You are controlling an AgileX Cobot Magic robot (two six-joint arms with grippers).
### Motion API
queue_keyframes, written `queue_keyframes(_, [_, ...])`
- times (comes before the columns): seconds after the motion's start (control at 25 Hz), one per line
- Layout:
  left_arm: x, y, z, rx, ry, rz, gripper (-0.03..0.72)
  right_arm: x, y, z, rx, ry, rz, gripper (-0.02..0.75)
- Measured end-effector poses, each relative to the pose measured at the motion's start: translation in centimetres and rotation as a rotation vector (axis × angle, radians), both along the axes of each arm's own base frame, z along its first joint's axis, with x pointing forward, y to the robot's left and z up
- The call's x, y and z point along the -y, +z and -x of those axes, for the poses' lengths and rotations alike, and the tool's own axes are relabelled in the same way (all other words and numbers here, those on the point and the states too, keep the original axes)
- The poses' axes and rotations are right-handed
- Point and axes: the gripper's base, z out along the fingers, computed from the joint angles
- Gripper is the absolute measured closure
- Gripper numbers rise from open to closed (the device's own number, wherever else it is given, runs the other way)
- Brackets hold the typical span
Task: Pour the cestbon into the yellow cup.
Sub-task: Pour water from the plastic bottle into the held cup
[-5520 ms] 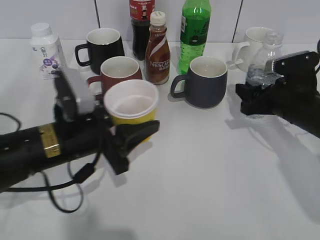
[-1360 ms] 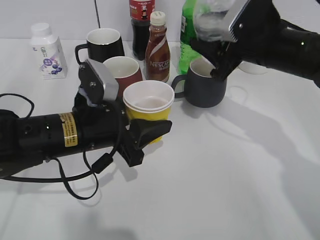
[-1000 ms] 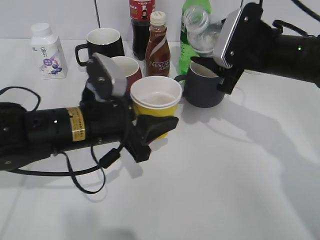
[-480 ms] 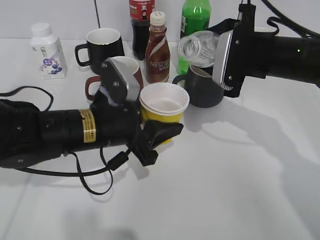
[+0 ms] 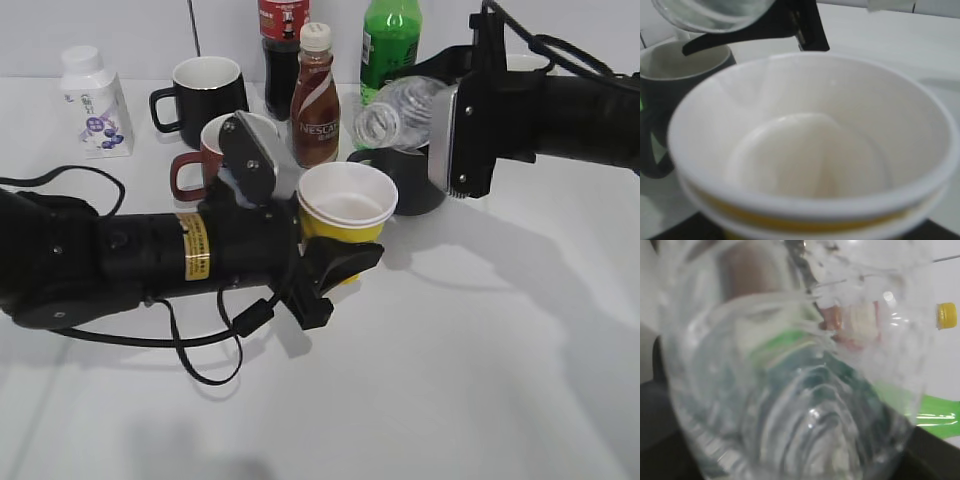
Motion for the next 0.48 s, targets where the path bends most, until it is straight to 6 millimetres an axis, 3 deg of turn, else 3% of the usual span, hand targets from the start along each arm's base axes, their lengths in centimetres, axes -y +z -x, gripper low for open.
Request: queue_keyframes(0.48, [0.08, -0.60, -0.05, -0.013, -0.002, -0.007, 0.329, 0.05, -0.07, -0.03, 0.097, 0.033, 0.101, 0.272])
